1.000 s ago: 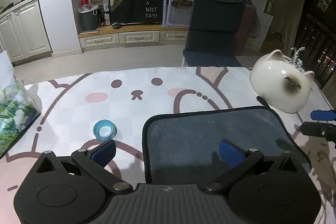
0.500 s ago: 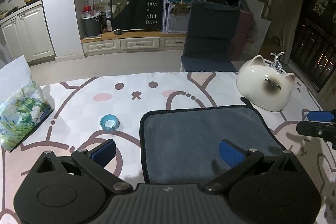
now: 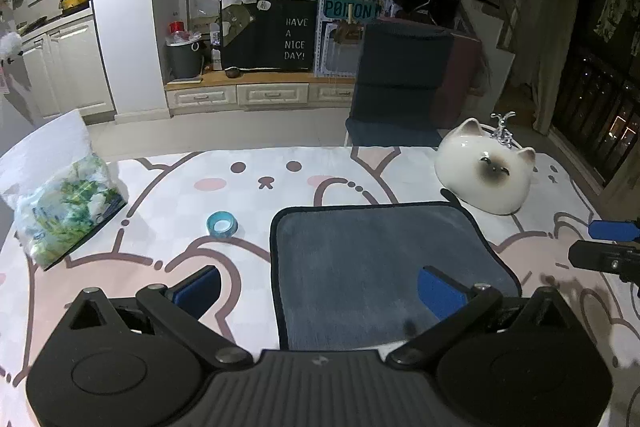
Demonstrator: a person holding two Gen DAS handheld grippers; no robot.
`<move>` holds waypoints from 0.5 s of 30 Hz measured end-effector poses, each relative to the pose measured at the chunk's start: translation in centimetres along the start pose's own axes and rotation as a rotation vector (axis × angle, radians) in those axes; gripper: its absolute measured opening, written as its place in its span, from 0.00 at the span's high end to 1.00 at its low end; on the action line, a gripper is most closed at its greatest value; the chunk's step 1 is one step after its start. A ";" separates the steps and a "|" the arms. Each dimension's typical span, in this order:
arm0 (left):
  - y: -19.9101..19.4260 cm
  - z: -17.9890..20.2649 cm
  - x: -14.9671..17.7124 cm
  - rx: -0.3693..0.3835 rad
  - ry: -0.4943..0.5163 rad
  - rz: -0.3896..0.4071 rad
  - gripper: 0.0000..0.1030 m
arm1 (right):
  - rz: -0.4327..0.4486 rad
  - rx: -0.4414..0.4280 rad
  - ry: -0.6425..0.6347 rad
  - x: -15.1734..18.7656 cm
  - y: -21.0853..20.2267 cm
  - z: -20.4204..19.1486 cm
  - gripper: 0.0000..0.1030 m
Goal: Fold towel
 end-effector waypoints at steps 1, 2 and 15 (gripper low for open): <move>-0.5 0.1 0.3 -0.002 0.000 0.004 0.00 | 0.004 -0.001 -0.001 0.2 -0.5 -0.3 0.00; -1.0 0.1 0.6 -0.004 -0.001 0.007 0.00 | 0.006 -0.002 -0.002 0.5 -1.0 -0.6 0.00; -8.0 1.2 5.4 -0.011 -0.006 0.047 0.00 | 0.054 -0.007 -0.036 4.8 -7.8 -4.1 0.00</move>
Point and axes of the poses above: each gripper's, at about its wrist camera, not at the fingertips, and y roughly the way its jaws point, z to its right, x to its underside, the point moved 7 cm from there along y, roughly the way its jaws point, and after that the axes turned 7 degrees about -z, right-handed, at the moved point
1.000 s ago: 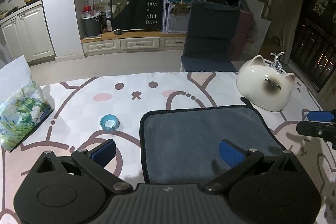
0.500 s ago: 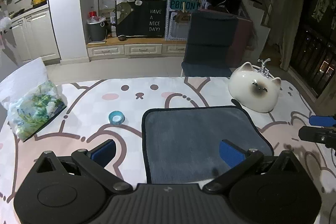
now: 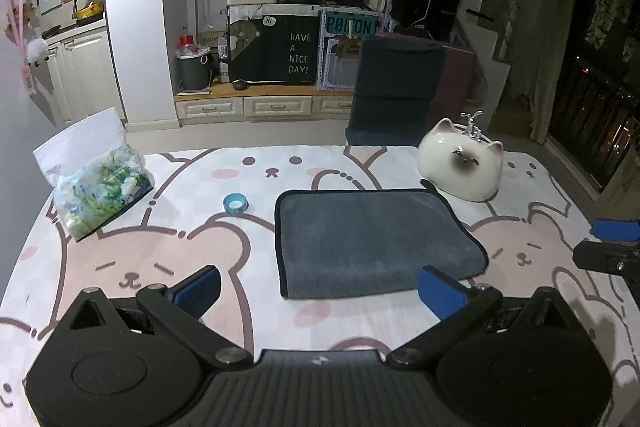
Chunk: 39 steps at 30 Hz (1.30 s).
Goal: Fold towel
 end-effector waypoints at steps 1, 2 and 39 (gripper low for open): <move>-0.6 0.2 0.4 0.000 0.002 0.003 0.00 | 0.003 -0.002 -0.001 0.3 -0.4 -0.2 0.00; -1.0 0.3 0.8 0.002 0.006 0.007 0.00 | 0.006 -0.004 -0.002 0.7 -0.8 -0.3 0.00; -10.4 2.2 12.8 0.040 0.018 0.052 0.00 | 0.083 -0.010 -0.047 11.5 -10.1 -4.2 0.00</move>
Point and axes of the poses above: each gripper's, at about its wrist camera, not at the fingertips, and y roughly the way its jaws point, z to its right, x to its underside, the point moved 7 cm from there along y, roughly the way its jaws point, and after that the axes turned 7 degrees about -z, right-handed, at the moved point
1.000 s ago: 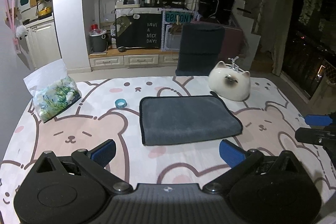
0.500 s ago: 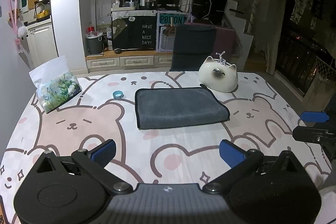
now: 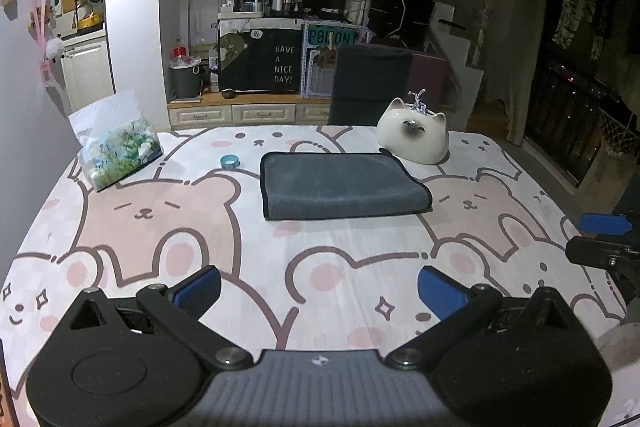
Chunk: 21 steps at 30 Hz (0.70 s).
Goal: Fold towel
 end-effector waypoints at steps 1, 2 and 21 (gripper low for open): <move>-0.1 0.0 0.3 -0.003 -0.001 0.000 0.00 | 0.000 0.004 -0.003 0.2 -0.1 -0.1 0.00; -0.2 0.0 0.5 -0.008 0.000 0.001 0.00 | -0.002 0.007 -0.004 0.4 -0.1 -0.1 0.00; -0.5 0.2 2.4 -0.022 0.018 0.031 0.00 | 0.020 0.047 -0.030 2.1 -0.6 -0.1 0.00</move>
Point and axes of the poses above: each gripper's, at about its wrist camera, not at the fingertips, and y roughly the way its jaws point, z to its right, x to its underside, the point moved 7 cm from there along y, roughly the way its jaws point, and after that the axes turned 7 degrees about -z, right-handed, at the moved point
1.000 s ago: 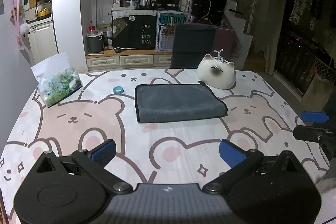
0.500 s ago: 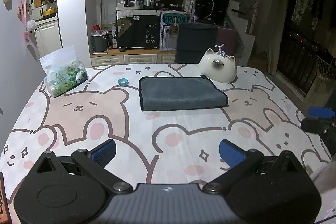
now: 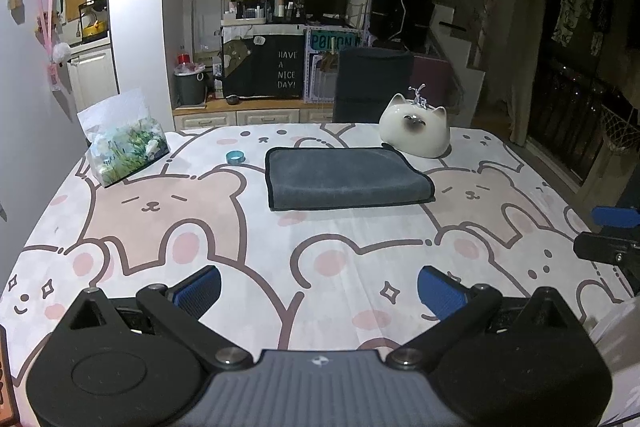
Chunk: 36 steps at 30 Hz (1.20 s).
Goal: Fold towel
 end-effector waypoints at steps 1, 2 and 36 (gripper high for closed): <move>0.0 0.0 0.0 -0.002 0.000 0.002 0.00 | 0.001 0.002 0.002 0.0 0.0 0.0 0.00; -0.1 0.0 0.0 -0.005 0.002 0.003 0.00 | 0.002 0.003 0.001 0.0 0.0 0.0 0.00; -0.2 0.4 0.1 -0.002 0.013 0.007 0.00 | 0.004 0.007 0.007 0.6 0.1 0.0 0.00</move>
Point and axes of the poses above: each gripper's, at about its wrist camera, not at the fingertips, and y roughly the way its jaws point, z to its right, x to its underside, the point moved 7 cm from there along y, roughly the way its jaws point, and after that the axes turned 7 degrees about -z, right-handed, at the moved point
